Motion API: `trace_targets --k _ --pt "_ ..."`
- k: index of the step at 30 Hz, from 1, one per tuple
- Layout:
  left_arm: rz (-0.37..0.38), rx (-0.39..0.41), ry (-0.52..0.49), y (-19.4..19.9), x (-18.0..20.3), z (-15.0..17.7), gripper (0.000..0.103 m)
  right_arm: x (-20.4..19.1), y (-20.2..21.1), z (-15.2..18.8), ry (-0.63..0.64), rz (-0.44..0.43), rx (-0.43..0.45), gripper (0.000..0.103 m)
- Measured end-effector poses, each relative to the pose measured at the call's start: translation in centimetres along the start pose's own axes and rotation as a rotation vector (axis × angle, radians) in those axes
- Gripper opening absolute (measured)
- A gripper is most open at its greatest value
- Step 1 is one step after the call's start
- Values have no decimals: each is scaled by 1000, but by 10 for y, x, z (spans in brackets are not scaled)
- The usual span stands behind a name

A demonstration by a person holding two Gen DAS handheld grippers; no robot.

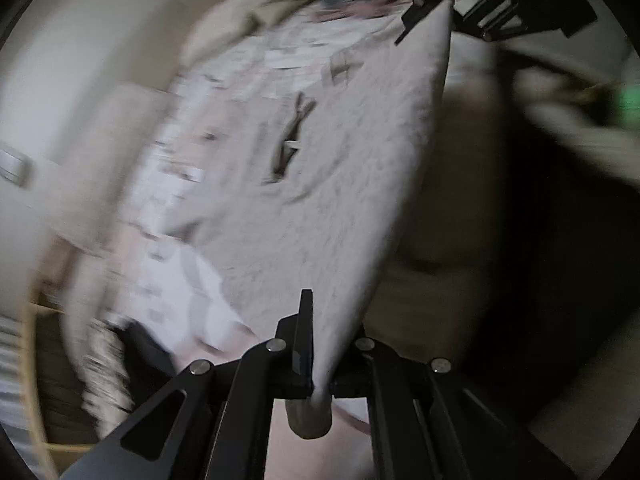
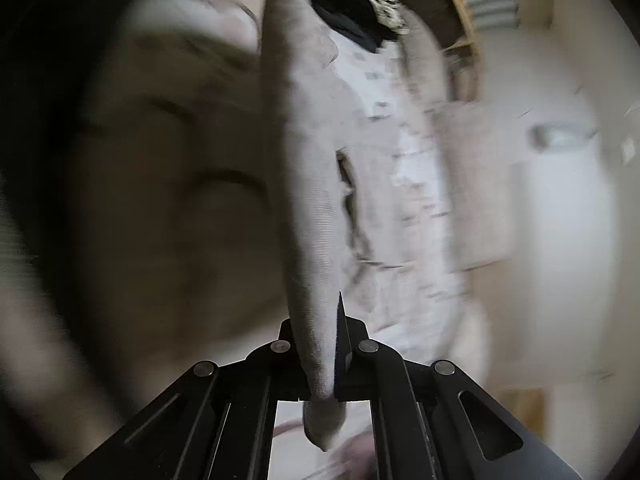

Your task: Fold clothes

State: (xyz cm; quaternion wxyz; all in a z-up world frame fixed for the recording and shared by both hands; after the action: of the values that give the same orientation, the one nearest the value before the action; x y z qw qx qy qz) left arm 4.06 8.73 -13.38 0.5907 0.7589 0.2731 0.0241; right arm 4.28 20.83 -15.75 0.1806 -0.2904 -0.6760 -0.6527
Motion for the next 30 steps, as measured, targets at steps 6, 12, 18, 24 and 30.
trace_targets --k 6,12,18,24,30 --pt "302 -184 137 -11 49 25 5 -51 34 7 -176 -355 -13 5" --pt "204 -145 145 -12 -35 -31 5 18 9 3 -225 -354 -35 5" --pt "187 -208 248 -39 -145 -81 5 117 -47 -6 -209 -240 -62 5" --pt "227 -315 286 -122 -211 -109 5 182 -150 -20 -244 -311 -148 5" --pt "356 -415 314 -190 -235 -103 9 192 -234 -15 -311 -528 -216 5"
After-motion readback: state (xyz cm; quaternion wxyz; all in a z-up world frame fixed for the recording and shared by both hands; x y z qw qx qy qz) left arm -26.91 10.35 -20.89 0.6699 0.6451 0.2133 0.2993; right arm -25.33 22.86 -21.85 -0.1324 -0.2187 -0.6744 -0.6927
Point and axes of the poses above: each gripper's, at about its wrist camera, not at the fingertips, and y roughly against the way its jaws point, x to its right, z to its underside, the point moved 6 cm from there along -y, roughly the way its jaws point, and after that the axes turned 4 degrees about y, right-handed, at the moved point
